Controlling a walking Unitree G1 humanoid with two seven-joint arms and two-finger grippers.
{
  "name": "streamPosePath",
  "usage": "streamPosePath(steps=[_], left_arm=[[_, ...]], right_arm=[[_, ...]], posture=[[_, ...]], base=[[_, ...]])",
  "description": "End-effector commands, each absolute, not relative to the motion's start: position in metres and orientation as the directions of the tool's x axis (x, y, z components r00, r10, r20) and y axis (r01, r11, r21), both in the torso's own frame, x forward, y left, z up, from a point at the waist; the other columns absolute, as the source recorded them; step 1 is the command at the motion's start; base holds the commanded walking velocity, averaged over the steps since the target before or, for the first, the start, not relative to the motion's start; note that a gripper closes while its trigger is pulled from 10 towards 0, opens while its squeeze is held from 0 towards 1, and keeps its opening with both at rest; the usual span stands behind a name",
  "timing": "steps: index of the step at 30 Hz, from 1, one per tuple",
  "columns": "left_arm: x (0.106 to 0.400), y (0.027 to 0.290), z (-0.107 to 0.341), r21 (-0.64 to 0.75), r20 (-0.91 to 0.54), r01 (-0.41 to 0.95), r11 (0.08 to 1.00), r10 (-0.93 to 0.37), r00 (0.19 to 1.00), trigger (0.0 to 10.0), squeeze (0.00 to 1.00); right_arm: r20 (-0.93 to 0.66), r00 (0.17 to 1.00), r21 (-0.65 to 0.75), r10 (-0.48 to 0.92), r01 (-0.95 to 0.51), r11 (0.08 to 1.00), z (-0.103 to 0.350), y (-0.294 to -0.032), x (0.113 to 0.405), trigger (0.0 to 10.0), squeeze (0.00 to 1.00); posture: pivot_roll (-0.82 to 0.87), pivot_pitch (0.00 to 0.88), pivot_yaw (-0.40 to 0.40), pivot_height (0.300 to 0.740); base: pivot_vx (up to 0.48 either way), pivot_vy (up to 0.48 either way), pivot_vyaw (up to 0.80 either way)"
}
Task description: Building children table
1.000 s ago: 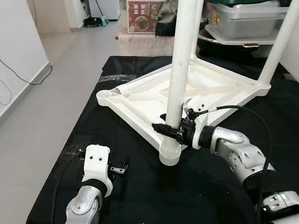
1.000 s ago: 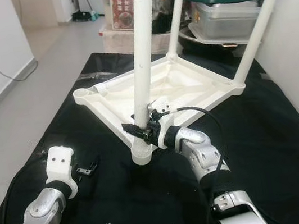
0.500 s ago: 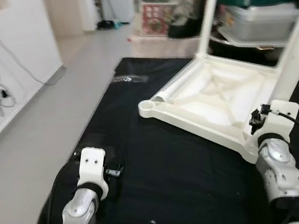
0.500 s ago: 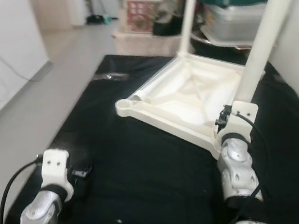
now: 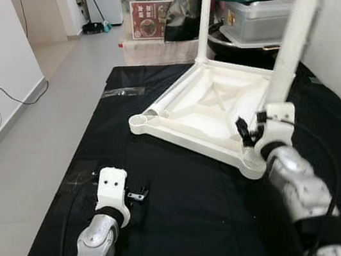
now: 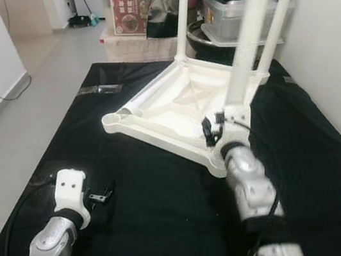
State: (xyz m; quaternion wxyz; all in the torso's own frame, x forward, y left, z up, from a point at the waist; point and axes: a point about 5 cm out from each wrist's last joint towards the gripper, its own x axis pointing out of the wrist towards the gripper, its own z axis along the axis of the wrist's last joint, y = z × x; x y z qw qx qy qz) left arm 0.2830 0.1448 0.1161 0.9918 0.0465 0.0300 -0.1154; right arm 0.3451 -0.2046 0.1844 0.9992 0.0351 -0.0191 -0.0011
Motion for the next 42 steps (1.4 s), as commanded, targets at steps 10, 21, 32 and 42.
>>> streamPosePath(steps=[10,21,32,42], left_arm=[[0.285,0.139,0.115,0.089,-0.069,0.251,0.964,-0.246,0.967,10.0,0.0],[0.287,0.139,0.117,0.097,-0.058,0.243,0.965,-0.238,0.97,10.0,0.0],[0.283,0.141,0.115,0.103,-0.063,0.242,0.965,-0.236,0.97,10.0,0.0],[0.282,0.14,0.112,0.104,-0.077,0.26,0.96,-0.253,0.964,10.0,0.0]], right_arm=[[-0.016,0.755,0.118,0.655,-0.65,0.751,0.169,-0.182,0.336,10.0,0.0],[0.021,0.658,0.221,0.752,-0.737,0.639,0.154,-0.106,0.36,0.0,0.0],[-0.097,0.992,0.101,-0.078,0.088,0.991,0.133,-0.192,0.363,0.0,0.0],[-0.096,0.93,-0.035,-0.354,0.352,0.935,0.122,-0.207,0.315,0.0,0.0]], posture=[[0.06,0.0,-0.11,0.74],[0.12,0.0,-0.137,0.74],[0.09,0.0,-0.127,0.74],[0.06,0.0,-0.097,0.74]], base=[[0.0,0.0,0.0],[0.0,0.0,0.0],[0.0,0.0,0.0],[0.0,0.0,0.0]])
